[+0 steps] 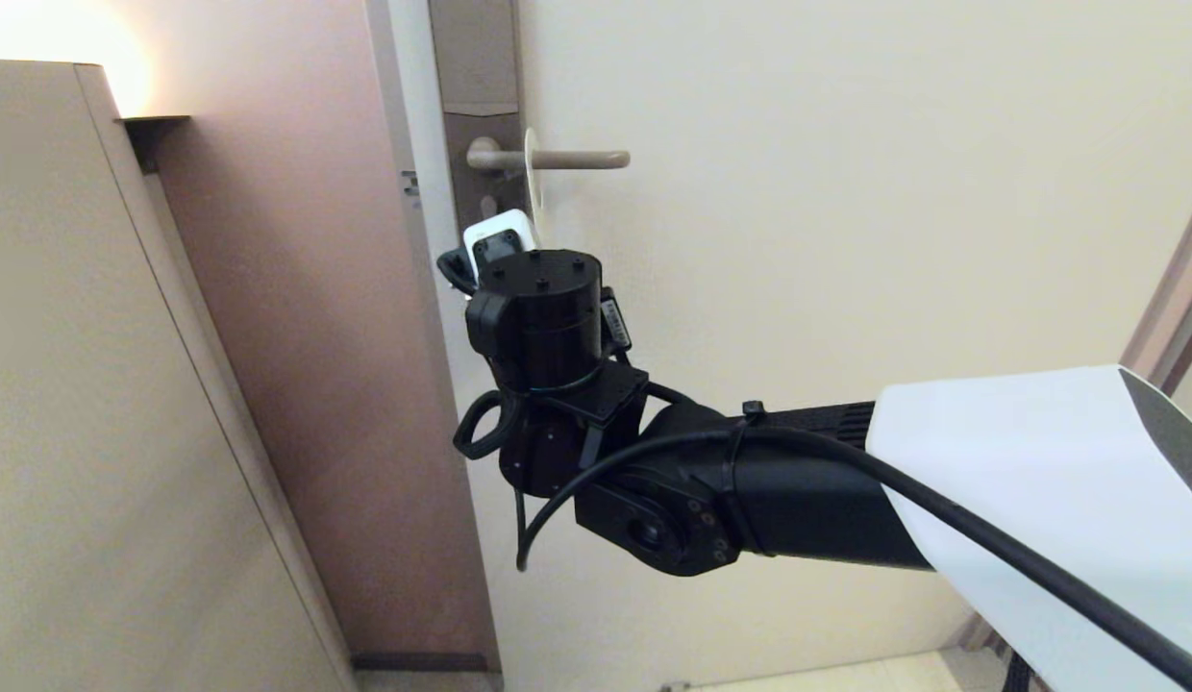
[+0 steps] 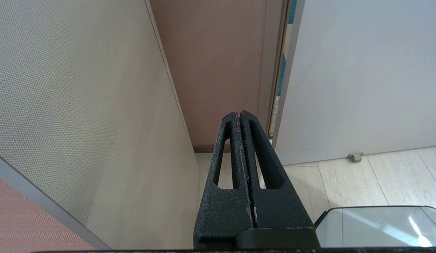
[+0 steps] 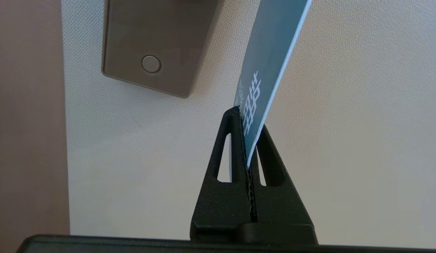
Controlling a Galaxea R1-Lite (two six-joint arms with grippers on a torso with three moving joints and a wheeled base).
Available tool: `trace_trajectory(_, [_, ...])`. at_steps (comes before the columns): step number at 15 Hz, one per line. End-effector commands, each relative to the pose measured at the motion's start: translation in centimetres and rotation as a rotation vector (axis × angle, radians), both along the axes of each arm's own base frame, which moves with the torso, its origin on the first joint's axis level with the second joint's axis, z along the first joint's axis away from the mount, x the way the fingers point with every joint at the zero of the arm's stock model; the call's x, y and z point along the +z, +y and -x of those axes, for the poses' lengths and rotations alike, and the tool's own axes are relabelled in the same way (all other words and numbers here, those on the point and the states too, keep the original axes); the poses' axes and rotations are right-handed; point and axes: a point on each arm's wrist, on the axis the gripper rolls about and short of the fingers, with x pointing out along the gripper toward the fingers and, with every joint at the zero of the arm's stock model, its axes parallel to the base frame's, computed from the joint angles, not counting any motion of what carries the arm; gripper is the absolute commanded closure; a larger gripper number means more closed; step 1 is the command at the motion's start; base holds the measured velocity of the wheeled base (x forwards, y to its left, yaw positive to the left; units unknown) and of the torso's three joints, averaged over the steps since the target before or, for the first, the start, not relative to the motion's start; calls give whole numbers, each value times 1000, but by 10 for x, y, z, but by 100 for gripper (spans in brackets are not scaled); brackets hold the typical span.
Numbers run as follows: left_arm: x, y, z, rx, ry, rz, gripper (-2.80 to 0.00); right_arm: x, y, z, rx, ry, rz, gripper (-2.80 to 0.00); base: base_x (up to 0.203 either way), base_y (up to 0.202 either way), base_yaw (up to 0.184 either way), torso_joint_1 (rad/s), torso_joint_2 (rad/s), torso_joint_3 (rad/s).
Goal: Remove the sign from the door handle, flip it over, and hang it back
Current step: Hang the sign back with the other side facing out
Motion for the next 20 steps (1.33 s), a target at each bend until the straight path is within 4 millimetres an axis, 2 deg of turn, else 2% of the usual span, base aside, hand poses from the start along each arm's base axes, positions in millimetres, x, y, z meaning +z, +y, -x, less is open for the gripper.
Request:
trace_trajectory(1, [0,0,0,-1,2,0,0,-2,2,-1,-3,-1,1,-280,0,0,0,0,0,0])
trace_trajectory(9, [0,0,0,1,2,0,0,4,6,-1,1,-17,-23,-280,0,0,0,0,0,0])
trace_trajectory(12, [0,0,0,0,2,0,0,12,3,4,11,-24,-38,-280,0,0,0,0,0,0])
trace_trajectory(16, [0,0,0,1,2,0,0,28,-3,17,40,-32,-56,-280,0,0,0,0,0,0])
trace_trajectory(20, [0,0,0,0,2,0,0,41,-22,37,127,-17,-53,-280,0,0,0,0,0,0])
